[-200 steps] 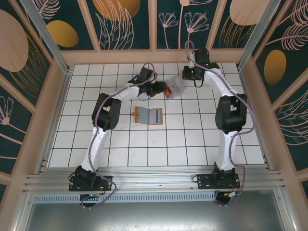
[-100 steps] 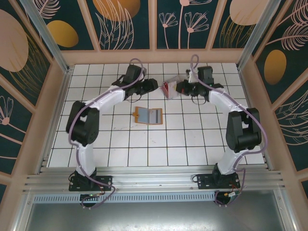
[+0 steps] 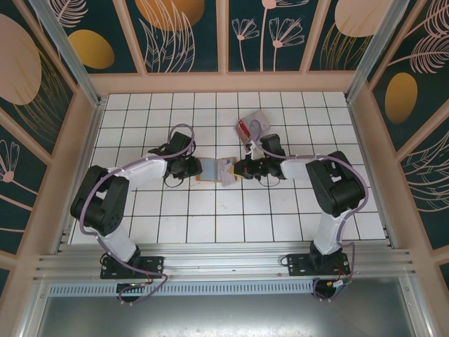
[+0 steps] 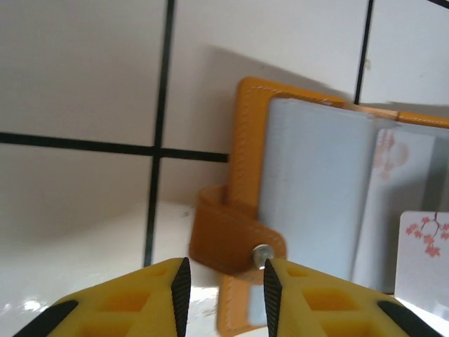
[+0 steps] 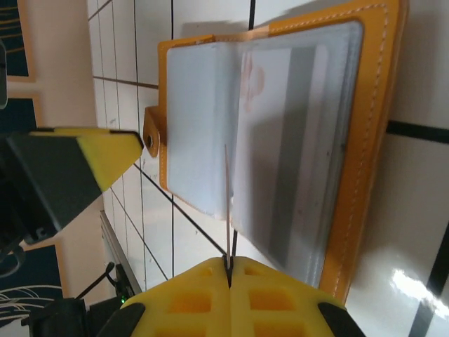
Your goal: Put the credit cards into the card holder
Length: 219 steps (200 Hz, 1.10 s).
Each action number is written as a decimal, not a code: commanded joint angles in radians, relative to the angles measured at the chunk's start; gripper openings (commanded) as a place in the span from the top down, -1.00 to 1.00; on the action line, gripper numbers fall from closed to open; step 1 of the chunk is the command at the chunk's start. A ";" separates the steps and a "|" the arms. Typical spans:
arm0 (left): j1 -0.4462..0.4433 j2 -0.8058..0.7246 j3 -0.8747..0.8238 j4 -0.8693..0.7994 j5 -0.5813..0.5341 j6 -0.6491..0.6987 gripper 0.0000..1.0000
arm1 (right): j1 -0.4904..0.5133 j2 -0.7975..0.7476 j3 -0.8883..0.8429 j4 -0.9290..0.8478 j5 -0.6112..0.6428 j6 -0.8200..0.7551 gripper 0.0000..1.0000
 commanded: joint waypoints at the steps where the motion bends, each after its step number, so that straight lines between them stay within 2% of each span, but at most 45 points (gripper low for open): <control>1: 0.013 -0.021 -0.015 0.006 -0.027 0.014 0.31 | 0.004 0.027 0.026 0.085 -0.029 0.027 1.00; 64: 0.016 0.080 -0.020 0.073 0.030 0.011 0.40 | 0.008 0.112 0.104 0.032 -0.018 -0.003 1.00; 96: 0.015 0.093 -0.054 0.099 0.057 0.004 0.59 | 0.013 0.147 0.127 0.036 -0.023 0.001 1.00; 121: 0.016 0.092 -0.068 0.115 0.064 -0.004 0.66 | 0.018 0.160 0.142 0.036 -0.026 0.003 1.00; 219: 0.015 0.100 -0.073 0.134 0.073 -0.003 0.69 | 0.021 0.190 0.209 -0.020 -0.016 -0.030 1.00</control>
